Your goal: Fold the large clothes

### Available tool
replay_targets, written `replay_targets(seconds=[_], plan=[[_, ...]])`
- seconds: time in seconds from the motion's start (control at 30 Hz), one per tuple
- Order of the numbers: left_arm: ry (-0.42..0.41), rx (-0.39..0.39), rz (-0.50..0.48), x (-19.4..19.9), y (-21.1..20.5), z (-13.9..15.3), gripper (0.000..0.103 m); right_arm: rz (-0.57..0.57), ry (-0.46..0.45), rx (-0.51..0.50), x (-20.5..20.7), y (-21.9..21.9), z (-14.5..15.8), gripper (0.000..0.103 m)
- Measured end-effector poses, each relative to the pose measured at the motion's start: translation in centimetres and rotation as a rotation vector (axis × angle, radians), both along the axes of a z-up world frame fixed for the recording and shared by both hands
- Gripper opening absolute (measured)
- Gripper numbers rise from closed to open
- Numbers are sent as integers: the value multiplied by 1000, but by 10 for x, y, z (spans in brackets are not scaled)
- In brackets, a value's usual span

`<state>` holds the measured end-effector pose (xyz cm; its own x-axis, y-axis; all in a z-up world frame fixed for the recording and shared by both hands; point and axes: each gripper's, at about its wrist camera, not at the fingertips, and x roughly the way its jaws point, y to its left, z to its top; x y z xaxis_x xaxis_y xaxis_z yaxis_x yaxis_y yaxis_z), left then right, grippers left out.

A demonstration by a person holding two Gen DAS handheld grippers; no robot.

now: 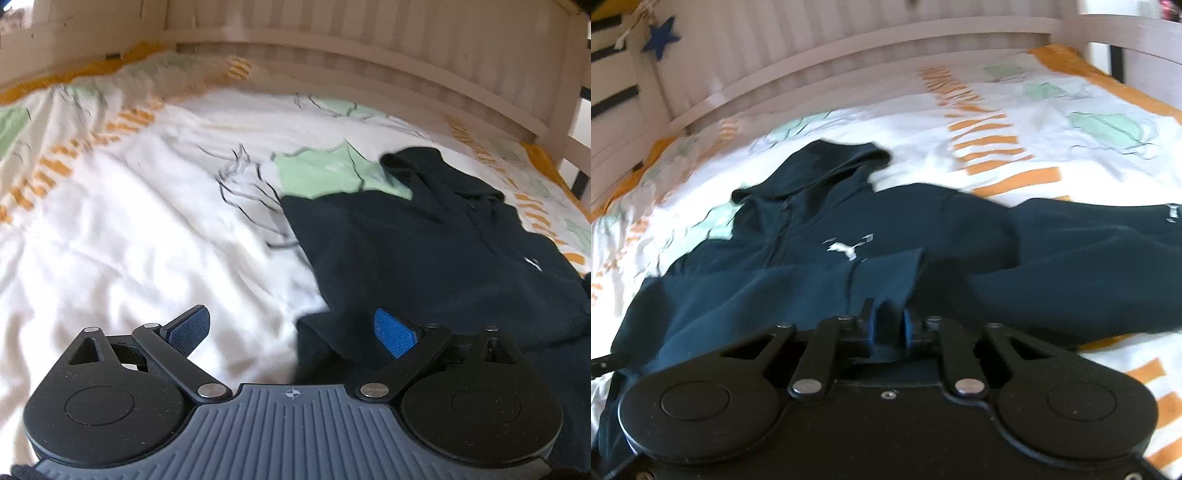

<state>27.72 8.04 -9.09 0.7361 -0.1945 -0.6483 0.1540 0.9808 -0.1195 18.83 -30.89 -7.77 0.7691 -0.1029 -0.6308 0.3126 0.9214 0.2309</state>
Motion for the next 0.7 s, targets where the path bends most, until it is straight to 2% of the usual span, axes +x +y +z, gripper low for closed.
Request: replay_targets(seconds=[0.07,0.1,0.13,0.2,0.33,0.43,0.57,0.7], plan=[[13,9,16,7,2,-2,97,-13,43,-10,1,-4,-2,20],[17,-4,19,9,5,-2,97,-21,47,-15,1,-5,-2,24],[19,-23,24,10,7,-2,97,-26,39,-22,-1,-4,2,29],[20,-37,35,10,10,-1,97,-8,5,-42,-2,3,12,32],[-40,-42,69,7,19,10,97,91,-52,-82,12,29,32,54],[-29,-56,116,14,31,10,97,181,-69,-75,32,54,40,56],[78,-28,124,31,36,-9,97,294,-57,-67,58,89,35,56],[116,89,73,32,24,-15,96,416,-54,-60,79,123,32,56]])
